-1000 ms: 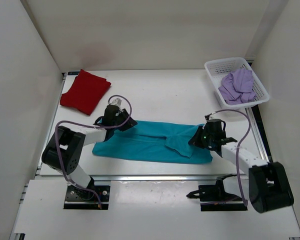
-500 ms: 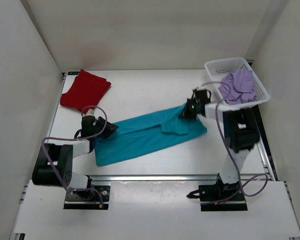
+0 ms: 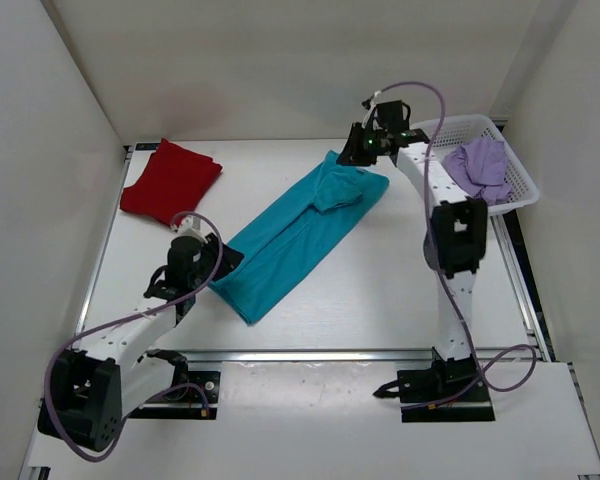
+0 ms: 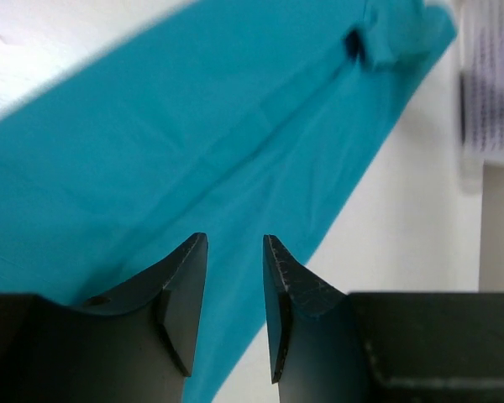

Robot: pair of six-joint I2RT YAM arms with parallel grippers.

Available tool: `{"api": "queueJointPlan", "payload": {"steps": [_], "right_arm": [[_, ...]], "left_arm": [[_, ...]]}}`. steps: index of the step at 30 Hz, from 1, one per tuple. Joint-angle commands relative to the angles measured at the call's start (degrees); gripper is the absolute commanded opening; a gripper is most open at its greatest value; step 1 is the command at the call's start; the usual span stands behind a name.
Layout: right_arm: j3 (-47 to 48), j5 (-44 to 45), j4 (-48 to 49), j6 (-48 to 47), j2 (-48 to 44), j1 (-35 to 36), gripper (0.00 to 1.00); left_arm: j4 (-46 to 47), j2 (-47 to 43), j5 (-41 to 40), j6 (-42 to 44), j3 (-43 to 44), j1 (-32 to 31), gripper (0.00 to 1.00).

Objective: Fold and stack the t-shirts

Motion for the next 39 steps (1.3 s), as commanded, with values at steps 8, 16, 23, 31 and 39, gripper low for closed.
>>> {"api": "queueJointPlan", "payload": {"steps": [8,16,23,31,39], "right_arm": [[-63.4,2.8,34.2,7.9,-45.7,11.0,0.27],[-77.0,3.5,45.2,15.5,-40.1,17.4,0.35],[-75.8,6.3,50.5,19.4,-29.3,20.1,0.41],[-71.6,3.0,48.4,20.1,-21.7,19.7,0.00],[-80.0,-5.6,38.4,8.9,-37.1,-2.4,0.10]], "left_arm": [[0.3,2.3,0.5,1.8,0.1,-8.5,0.39],[0.3,0.9,1.6,2.1,0.4,-9.1,0.39],[-0.6,0.1,2.6,3.6,-0.3,-9.2,0.40],[-1.6,-0.9,3.4,4.2,-0.5,-8.1,0.40],[-3.2,1.5,1.3,5.8,0.0,-12.5,0.41]]}}
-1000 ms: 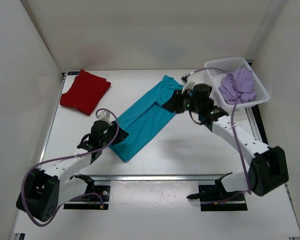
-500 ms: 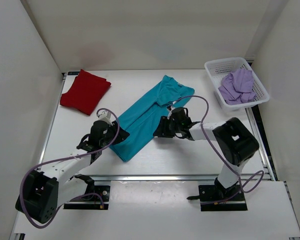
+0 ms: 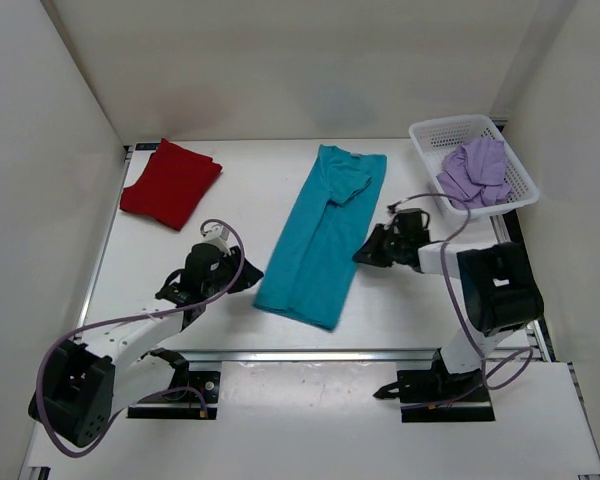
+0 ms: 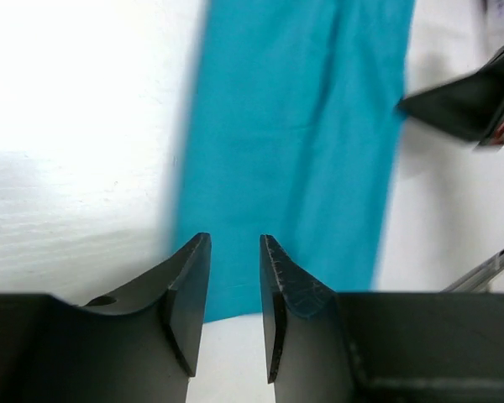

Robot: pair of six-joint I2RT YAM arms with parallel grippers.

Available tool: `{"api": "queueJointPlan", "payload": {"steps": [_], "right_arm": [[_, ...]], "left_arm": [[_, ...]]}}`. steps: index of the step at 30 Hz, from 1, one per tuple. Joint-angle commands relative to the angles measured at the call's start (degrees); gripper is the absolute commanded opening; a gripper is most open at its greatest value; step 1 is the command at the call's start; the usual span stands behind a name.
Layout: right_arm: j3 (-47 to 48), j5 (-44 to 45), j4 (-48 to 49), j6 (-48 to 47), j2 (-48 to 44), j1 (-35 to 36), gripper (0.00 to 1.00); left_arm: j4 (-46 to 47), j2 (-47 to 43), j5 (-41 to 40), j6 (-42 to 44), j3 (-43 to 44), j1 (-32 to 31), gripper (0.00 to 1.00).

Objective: Fold and stack the t-shirts

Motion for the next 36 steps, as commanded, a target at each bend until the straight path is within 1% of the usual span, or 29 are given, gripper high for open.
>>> {"api": "queueJointPlan", "payload": {"steps": [1,2,3,4,5,7,9,10,11,12,13,14,15,16,17,19,20,21,23,24,25,27,30,31,32,35,36], "right_arm": [[1.7,-6.2,-8.3,-8.7,-3.0,-6.9,0.13],[2.6,-6.3,-11.5,-10.3,-3.8,-7.6,0.23],[1.0,-5.0,-11.2,-10.5,-4.7,-7.6,0.33],[-1.6,-5.4,-10.8,-9.3,-7.5,-7.4,0.38],[-3.3,-4.9,-7.9,-8.5,-10.4,-7.3,0.39],[-9.0,-3.2,-6.3,-6.0,-15.4,-6.8,0.39],[-13.2,0.1,-8.1,-5.6,-21.2,-6.6,0.39],[-15.1,1.0,-9.0,-5.3,-24.6,-5.6,0.39],[-15.9,3.9,-11.4,-5.1,-28.7,-5.3,0.39],[-17.9,6.5,-14.3,-5.2,-30.7,-3.5,0.39],[-20.0,7.6,-14.8,-4.3,-34.3,-1.6,0.39],[-21.0,9.7,-16.2,-3.3,-37.5,-0.4,0.39],[-22.6,10.3,-17.4,-2.4,-38.8,1.3,0.39],[-23.9,10.8,-18.4,-0.8,-41.0,2.4,0.39],[-24.5,9.5,-19.0,-0.2,-43.0,2.6,0.40],[-25.7,9.4,-22.4,0.5,-46.4,2.0,0.44],[-25.7,9.6,-23.5,0.5,-48.7,2.0,0.45],[-25.6,9.5,-26.0,0.3,-51.0,1.5,0.48],[-25.4,8.1,-29.3,0.8,-53.9,1.7,0.50],[-26.2,6.8,-30.5,1.4,-55.4,2.1,0.49],[-26.5,5.4,-31.8,1.9,-55.8,2.7,0.47],[-27.6,4.3,-33.0,3.2,-57.4,4.9,0.45],[-30.8,5.3,-32.0,8.5,-58.6,11.6,0.43],[-31.4,6.5,-31.4,10.5,-58.7,14.9,0.42],[-31.9,7.3,-30.6,12.5,-58.5,17.7,0.42],[-33.3,7.8,-27.3,16.3,-56.9,22.4,0.40],[-33.7,7.8,-26.6,17.8,-57.0,23.6,0.40]], "left_arm": [[-0.9,1.0,-1.2,1.9,0.6,-3.0,0.42],[-1.7,1.7,-2.0,2.7,0.7,-4.1,0.42],[-2.4,2.5,-2.8,3.0,0.6,-5.0,0.41],[-3.2,3.0,-3.4,4.0,0.4,-5.4,0.41],[-3.4,3.3,-3.6,4.6,0.7,-6.1,0.41],[-6.8,3.7,-6.5,5.9,1.3,-7.9,0.44],[-7.4,4.1,-6.8,6.5,1.1,-10.2,0.46],[-6.7,4.8,-6.0,6.3,0.4,-10.4,0.50],[-5.7,5.3,-4.6,6.7,-0.5,-10.9,0.51],[-4.4,5.8,-1.6,6.4,-1.0,-10.9,0.54],[-1.0,6.9,1.0,5.8,-1.6,-11.0,0.58],[-0.3,7.6,2.5,6.1,-2.0,-11.5,0.60],[-0.2,8.9,4.2,6.3,-1.3,-12.4,0.61],[-2.0,9.8,3.8,6.9,-0.7,-13.5,0.61],[-3.2,10.6,3.4,7.8,0.2,-14.1,0.60],[-7.1,11.5,3.2,8.7,0.5,-14.6,0.56],[-8.0,11.5,3.4,8.7,0.2,-15.0,0.53],[-8.3,10.8,2.5,8.9,0.3,-15.5,0.53],[-10.8,9.9,1.9,8.9,0.2,-15.5,0.53],[-11.4,9.5,1.6,9.4,0.4,-16.4,0.52],[-12.6,8.6,1.3,9.2,0.3,-16.5,0.52],[-14.7,7.8,0.8,9.2,0.3,-16.7,0.52],[-15.5,7.0,1.3,9.1,-0.7,-16.7,0.54],[-15.6,7.2,1.9,8.9,-0.7,-16.5,0.56],[-15.5,7.6,2.4,9.2,-0.5,-17.3,0.56],[-14.4,8.2,4.9,9.5,-0.9,-17.2,0.59],[-15.0,8.9,4.3,10.0,-0.5,-17.5,0.58]]}}
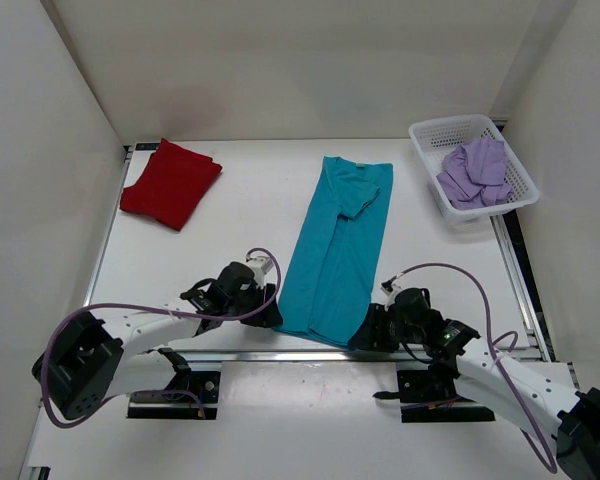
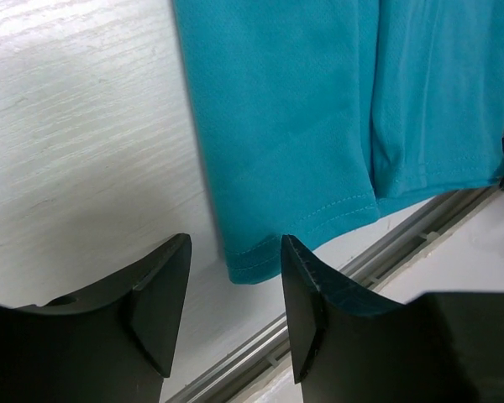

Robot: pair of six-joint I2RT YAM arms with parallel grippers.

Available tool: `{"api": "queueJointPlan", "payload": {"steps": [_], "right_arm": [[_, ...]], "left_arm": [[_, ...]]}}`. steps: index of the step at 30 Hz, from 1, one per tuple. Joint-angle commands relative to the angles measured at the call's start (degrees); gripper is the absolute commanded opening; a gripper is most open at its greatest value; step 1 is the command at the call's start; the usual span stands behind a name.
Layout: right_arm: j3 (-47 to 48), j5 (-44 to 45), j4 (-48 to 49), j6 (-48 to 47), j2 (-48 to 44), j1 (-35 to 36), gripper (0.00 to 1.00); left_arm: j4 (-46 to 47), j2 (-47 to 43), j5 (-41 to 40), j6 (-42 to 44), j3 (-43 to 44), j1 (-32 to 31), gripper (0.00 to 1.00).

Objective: Fold and stack the t-shirts

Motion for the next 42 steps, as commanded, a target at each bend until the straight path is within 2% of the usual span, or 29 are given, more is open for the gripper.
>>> {"api": "queueJointPlan", "payload": {"steps": [1,5,8,10,11,13,14,15,16,19,21,23,27,30,32,36,38,42], "right_arm": [[-2.3,2.6,2.2,6.1,1.0,3.6,0.40],[-2.4,1.5,3.5,6.4,1.8,3.9,0.35],[-2.1,1.6,3.6,6.1,2.0,2.7,0.28],[-2.3,0.9,4.5,5.7,1.6,1.6,0.21],[-2.6,0.3,5.1,5.8,1.8,1.6,0.17],[-2.2,0.6,5.5,5.5,1.7,1.6,0.06],[-2.3,1.0,5.2,6.0,1.9,2.1,0.03],[-1.7,1.9,4.0,6.3,2.0,3.3,0.00],[-1.0,1.7,3.3,6.4,1.8,4.8,0.00],[0.5,3.9,0.9,10.2,-0.1,11.4,0.00],[1.9,5.5,-1.0,10.5,-1.2,12.9,0.00],[5.1,3.8,-2.1,6.3,-0.9,7.2,0.00],[13.5,-2.3,-4.1,-8.1,3.6,-8.0,0.00],[19.2,-6.7,-3.7,-16.6,10.6,-21.4,0.00],[22.4,-6.4,-1.4,-18.7,15.2,-23.8,0.00],[29.1,-3.2,2.5,-20.9,25.2,-26.4,0.00],[31.0,-2.7,3.6,-21.1,30.5,-27.5,0.00],[35.0,-2.5,6.5,-21.4,36.0,-30.3,0.00]], "left_arm": [[-5.4,2.0,1.5,1.7,-0.7,-0.9,0.59],[-4.6,3.1,2.9,1.6,-0.4,-1.4,0.56],[-3.3,3.7,3.2,1.4,0.0,-1.8,0.50],[-2.2,4.0,3.5,0.5,0.3,-1.6,0.36],[-2.0,4.3,3.7,0.6,0.5,-1.9,0.33],[-2.4,4.3,3.0,0.1,0.9,-2.7,0.18],[-2.8,4.2,3.3,0.3,1.0,-2.9,0.13],[-3.8,3.9,2.9,0.1,0.7,-3.0,0.04],[-5.3,3.4,2.4,-0.3,1.0,-3.7,0.00],[-9.0,0.4,4.6,-1.3,0.2,-5.2,0.00],[-10.5,-2.9,4.5,-3.1,-0.6,-5.7,0.00],[-11.6,-5.3,6.1,-4.2,0.4,-4.4,0.00],[-13.2,-3.4,4.2,-2.1,11.6,-1.2,0.00],[-10.6,4.2,3.7,-0.6,18.9,3.4,0.00],[-9.4,9.8,1.9,0.6,23.2,5.7,0.00],[-10.7,24.0,0.1,2.1,37.3,9.1,0.00],[-11.4,28.9,0.4,2.2,44.5,9.7,0.00],[-12.0,37.1,-0.9,2.0,53.2,10.5,0.00]]}}
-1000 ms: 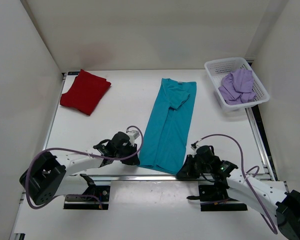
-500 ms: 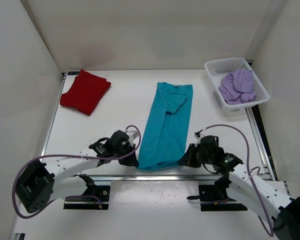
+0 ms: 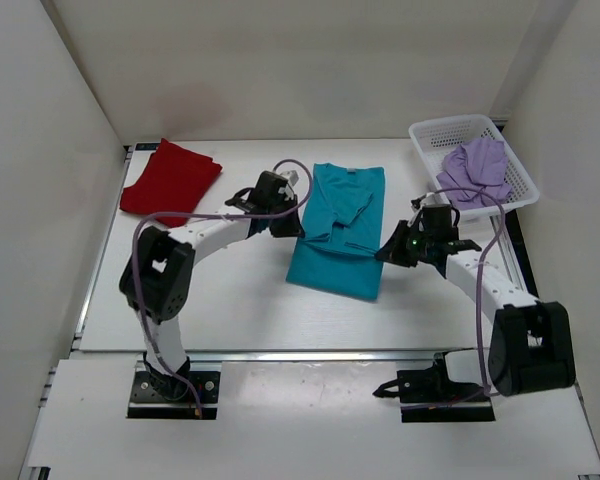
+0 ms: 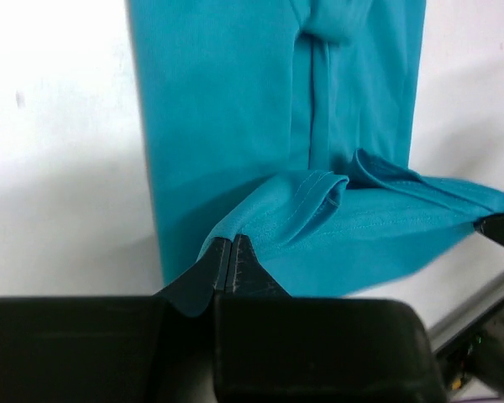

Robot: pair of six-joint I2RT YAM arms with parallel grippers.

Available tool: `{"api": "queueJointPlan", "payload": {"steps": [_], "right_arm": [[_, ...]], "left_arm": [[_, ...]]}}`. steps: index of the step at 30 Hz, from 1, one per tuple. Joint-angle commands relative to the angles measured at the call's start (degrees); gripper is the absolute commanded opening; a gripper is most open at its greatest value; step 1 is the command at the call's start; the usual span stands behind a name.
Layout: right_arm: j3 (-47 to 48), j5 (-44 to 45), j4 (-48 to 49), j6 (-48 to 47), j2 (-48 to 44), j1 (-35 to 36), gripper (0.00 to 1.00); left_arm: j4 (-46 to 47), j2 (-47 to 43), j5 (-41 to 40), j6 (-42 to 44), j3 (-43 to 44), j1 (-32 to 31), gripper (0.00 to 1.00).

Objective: Fold and stack the t-shirts

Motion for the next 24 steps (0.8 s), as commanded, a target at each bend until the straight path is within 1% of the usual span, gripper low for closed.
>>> {"api": "queueJointPlan", "payload": {"steps": [1,4,7,9,12,13,15,17,18,20,21,22,23,24], "right_arm": [[5.0,0.5,4.7,-2.7,4.2,-1.7,0.00],[6.7,0.7,5.2,-3.1,7.4,-2.5,0.00],[5.8,-1.6,11.4,-2.0,9.6,-5.0,0.00],[7.0,-2.2,13.0,-1.8,12.4,-5.7,0.00],[11.0,-1.9,12.9,-2.1,20.5,-6.1,0.00],[12.4,-2.6,13.4,-2.0,21.8,-5.9,0.00],[14.0,-2.8,13.9,-1.7,25.4,-6.2,0.00],[15.1,-3.8,15.2,-1.0,26.4,-6.5,0.00],[15.9,-4.0,15.3,-0.9,26.4,-6.6,0.02],[16.9,-3.8,15.2,-1.0,26.3,-6.2,0.08],[16.9,-4.0,15.2,-1.3,25.7,-6.4,0.10],[17.0,-3.8,15.0,-1.0,26.0,-6.3,0.16],[17.0,-4.4,15.0,-1.3,24.7,-6.3,0.26],[16.8,-4.4,15.0,-0.9,23.5,-6.3,0.30]], "left_arm": [[-1.8,4.2,-1.6,0.9,8.1,0.9,0.00],[-2.0,8.1,-0.9,0.1,12.2,1.8,0.00],[-0.3,10.5,-1.2,-0.7,14.2,3.2,0.00],[0.4,11.8,-1.5,-0.6,15.5,3.7,0.01],[-0.9,16.3,-2.1,-1.3,20.4,4.8,0.05],[-1.4,18.0,-1.8,-1.4,21.1,5.2,0.07],[0.6,19.1,0.9,-3.1,21.5,6.2,0.17],[2.8,19.3,2.4,-3.9,20.7,7.0,0.31],[4.3,18.2,1.7,-4.2,19.7,7.6,0.39],[6.8,14.7,0.4,-5.0,16.8,8.0,0.43],[7.6,13.8,0.1,-5.4,15.0,9.0,0.44],[9.2,12.0,0.1,-6.4,14.6,9.2,0.46],[10.0,10.6,-0.2,-6.6,13.0,9.6,0.45],[10.4,9.8,0.1,-7.4,11.7,9.8,0.46]]}}
